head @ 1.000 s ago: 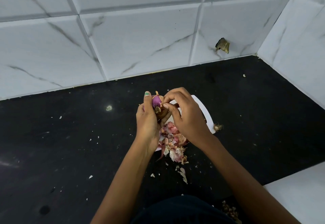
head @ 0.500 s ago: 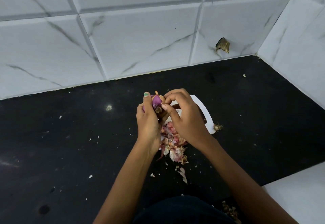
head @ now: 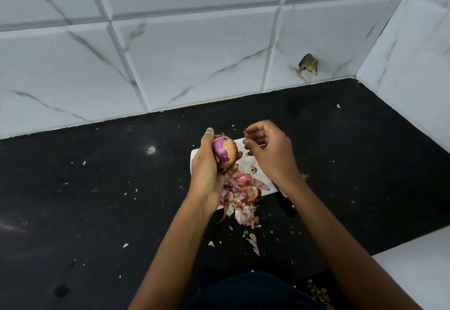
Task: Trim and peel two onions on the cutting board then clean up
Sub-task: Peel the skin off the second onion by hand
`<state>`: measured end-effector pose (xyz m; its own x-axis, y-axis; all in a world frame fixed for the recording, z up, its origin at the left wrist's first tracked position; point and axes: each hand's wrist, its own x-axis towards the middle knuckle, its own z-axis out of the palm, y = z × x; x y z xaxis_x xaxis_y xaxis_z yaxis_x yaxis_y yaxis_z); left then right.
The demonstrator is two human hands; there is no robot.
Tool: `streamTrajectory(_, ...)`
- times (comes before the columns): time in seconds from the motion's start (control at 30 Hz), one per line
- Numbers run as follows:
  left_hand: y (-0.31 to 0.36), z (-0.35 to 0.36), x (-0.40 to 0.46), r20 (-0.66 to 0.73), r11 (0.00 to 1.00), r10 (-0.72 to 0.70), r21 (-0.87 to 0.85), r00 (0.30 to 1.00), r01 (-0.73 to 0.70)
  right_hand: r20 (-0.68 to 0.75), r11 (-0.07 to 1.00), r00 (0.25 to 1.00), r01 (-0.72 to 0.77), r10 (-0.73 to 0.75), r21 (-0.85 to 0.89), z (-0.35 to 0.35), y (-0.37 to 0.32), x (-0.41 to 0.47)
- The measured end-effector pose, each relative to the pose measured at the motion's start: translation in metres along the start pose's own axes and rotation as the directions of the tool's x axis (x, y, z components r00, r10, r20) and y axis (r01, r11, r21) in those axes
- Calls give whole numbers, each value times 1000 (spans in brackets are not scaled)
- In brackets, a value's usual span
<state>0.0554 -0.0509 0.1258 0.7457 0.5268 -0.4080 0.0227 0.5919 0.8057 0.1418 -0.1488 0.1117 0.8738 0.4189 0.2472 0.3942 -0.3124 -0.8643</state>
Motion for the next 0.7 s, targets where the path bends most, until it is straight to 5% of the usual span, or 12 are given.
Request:
streamTrajectory(0.13,-2,0,1,-15,1000,7,29,1000,-7,87,995,996,10,-1,-99,-3,-4,-4)
streamTrajectory(0.3,-4,0,3,-31,998,53,22,998,-52,271,998,963,-24,6,64,-11,-30,-12)
streamTrajectory(0.7,-5,-2,4,-30,996,81,32,996,-80,243,992,965,118,-102,-50,-9,-40,-16)
